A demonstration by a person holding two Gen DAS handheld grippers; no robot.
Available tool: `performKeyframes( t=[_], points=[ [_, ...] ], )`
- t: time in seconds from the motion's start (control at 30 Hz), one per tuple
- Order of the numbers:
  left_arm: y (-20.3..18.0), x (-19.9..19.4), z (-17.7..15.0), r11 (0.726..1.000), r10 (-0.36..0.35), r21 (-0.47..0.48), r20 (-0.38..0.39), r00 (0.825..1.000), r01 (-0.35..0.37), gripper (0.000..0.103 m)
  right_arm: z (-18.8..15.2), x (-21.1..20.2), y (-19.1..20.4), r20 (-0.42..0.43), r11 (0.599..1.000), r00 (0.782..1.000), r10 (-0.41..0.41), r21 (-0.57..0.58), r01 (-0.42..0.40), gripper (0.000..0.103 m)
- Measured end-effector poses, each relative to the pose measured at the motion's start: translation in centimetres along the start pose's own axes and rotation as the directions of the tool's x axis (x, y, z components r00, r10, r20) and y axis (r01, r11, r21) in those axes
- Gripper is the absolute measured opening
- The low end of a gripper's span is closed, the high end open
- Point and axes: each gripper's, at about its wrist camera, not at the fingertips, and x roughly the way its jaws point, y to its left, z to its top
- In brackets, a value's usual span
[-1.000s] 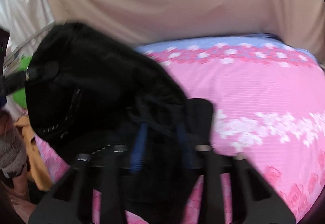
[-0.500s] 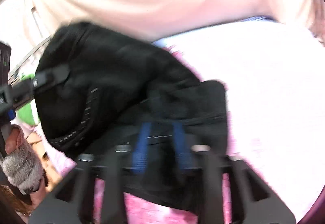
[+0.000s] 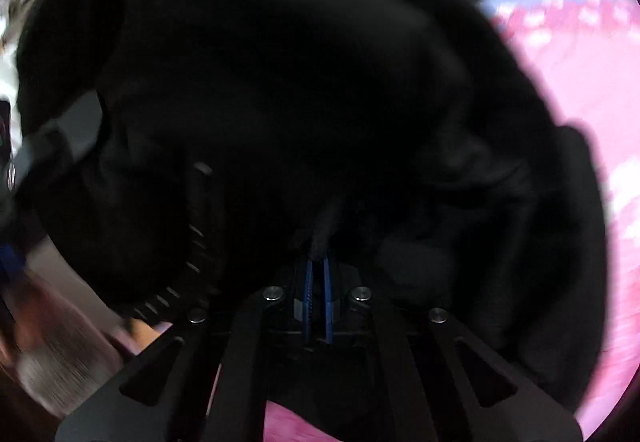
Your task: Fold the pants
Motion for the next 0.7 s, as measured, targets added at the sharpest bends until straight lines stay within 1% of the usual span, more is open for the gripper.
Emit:
performKeyframes(
  t=[0.03,0.07,0.1,0.13,0.17,0.2,0.23,0.27,0.3,0.33,0.37,0.4,0.43,0.47,0.5,0.53,0.57,0.6,0.63,0.67,0.7],
  points=[
    [-0.3,0.6,-0.4,1.000,-0.007,0.004,-0.022,1.000,0.007,0.006,-0.2,-0.9,-0.5,0.014,1.000,1.000,-0.014,0.012,0.014,0.006],
    [-0.5,1.0,-0.8,1.000,-0.013,0.009,-0.039,0.999,0.013,0.006,-0.5,-2.8,-1.0,0.045,0.999,0.998,-0.041,0.011,0.040,0.006],
    [-0.9,1.4,-1.4,0.999,-0.021,0.023,-0.063,0.998,0.023,0.007,-0.8,-4.7,-1.5,0.075,0.998,0.995,-0.069,0.008,0.069,0.008],
    [-1.2,1.8,-2.0,0.999,-0.028,0.027,-0.076,0.997,0.030,0.008,-1.3,-7.7,-2.3,0.122,0.991,0.984,-0.133,0.022,0.131,0.019],
    [-1.5,2.1,-2.4,0.999,-0.034,0.026,-0.085,0.996,0.036,0.009,-1.6,-9.6,-2.8,0.155,0.982,0.970,-0.187,0.041,0.183,0.028],
    [-1.8,2.8,-3.0,0.998,-0.043,0.032,-0.110,0.993,0.047,0.017,-2.0,-11.8,-3.2,0.199,0.968,0.947,-0.252,0.064,0.244,0.042],
    [-2.1,3.6,-3.5,0.998,-0.052,0.031,-0.137,0.989,0.057,0.031,-2.5,-14.0,-3.6,0.238,0.949,0.918,-0.316,0.093,0.302,0.048],
    [-2.4,4.6,-4.0,0.997,-0.063,0.024,-0.167,0.984,0.068,0.040,-2.9,-15.6,-3.9,0.258,0.937,0.901,-0.350,0.112,0.332,0.048],
    [-2.8,5.9,-4.8,0.996,-0.077,0.018,-0.206,0.976,0.082,0.050,-3.0,-16.5,-4.0,0.271,0.934,0.894,-0.356,0.122,0.335,0.048],
    [-3.2,6.6,-5.5,0.996,-0.078,0.020,-0.227,0.971,0.084,0.051,-3.2,-17.2,-3.9,0.282,0.940,0.897,-0.341,0.130,0.317,0.048],
    [-3.7,6.9,-6.0,0.996,-0.069,0.034,-0.235,0.970,0.079,0.051,-3.5,-17.2,-3.0,0.287,0.950,0.907,-0.310,0.132,0.283,0.049],
    [-4.4,6.6,-6.5,0.996,-0.056,0.059,-0.224,0.973,0.071,0.055,-3.4,-17.0,-2.6,0.282,0.959,0.918,-0.279,0.124,0.253,0.050],
    [-5.0,6.0,-6.6,0.994,-0.068,0.067,-0.214,0.975,0.084,0.061,-3.6,-16.6,-2.0,0.276,0.965,0.925,-0.260,0.113,0.237,0.053],
    [-5.1,5.2,-6.7,0.992,-0.093,0.062,-0.206,0.974,0.108,0.064,-3.3,-15.9,-1.6,0.262,0.970,0.935,-0.239,0.096,0.221,0.055],
    [-4.9,4.2,-6.7,0.990,-0.121,0.047,-0.194,0.974,0.132,0.068,-2.8,-14.7,-1.1,0.244,0.974,0.943,-0.225,0.071,0.214,0.060],
    [-4.7,3.3,-6.6,0.990,-0.125,0.041,-0.180,0.976,0.134,0.069,-2.6,-13.9,-0.4,0.232,0.975,0.947,-0.220,0.051,0.214,0.067],
    [-4.5,2.5,-6.4,0.992,-0.114,0.041,-0.167,0.979,0.122,0.069,-2.0,-12.3,-0.4,0.210,0.974,0.952,-0.225,0.029,0.224,0.068],
    [-4.0,1.6,-6.3,0.995,-0.080,0.044,-0.148,0.986,0.088,0.069,-1.4,-10.4,-0.7,0.179,0.970,0.954,-0.240,0.015,0.241,0.068],
    [-3.7,1.0,-6.2,0.997,-0.051,0.045,-0.134,0.990,0.057,0.069,-0.7,-9.2,-1.6,0.156,0.967,0.955,-0.252,0.002,0.255,0.061],
    [-3.3,0.4,-6.1,0.999,-0.014,0.046,-0.124,0.992,0.020,0.069,-0.5,-6.7,-2.0,0.114,0.959,0.954,-0.277,-0.025,0.281,0.047],
    [-2.7,-0.1,-6.1,0.999,0.030,0.048,-0.114,0.993,-0.024,0.069,-0.2,-5.0,-2.0,0.084,0.954,0.952,-0.294,-0.040,0.298,0.020]
  ],
)
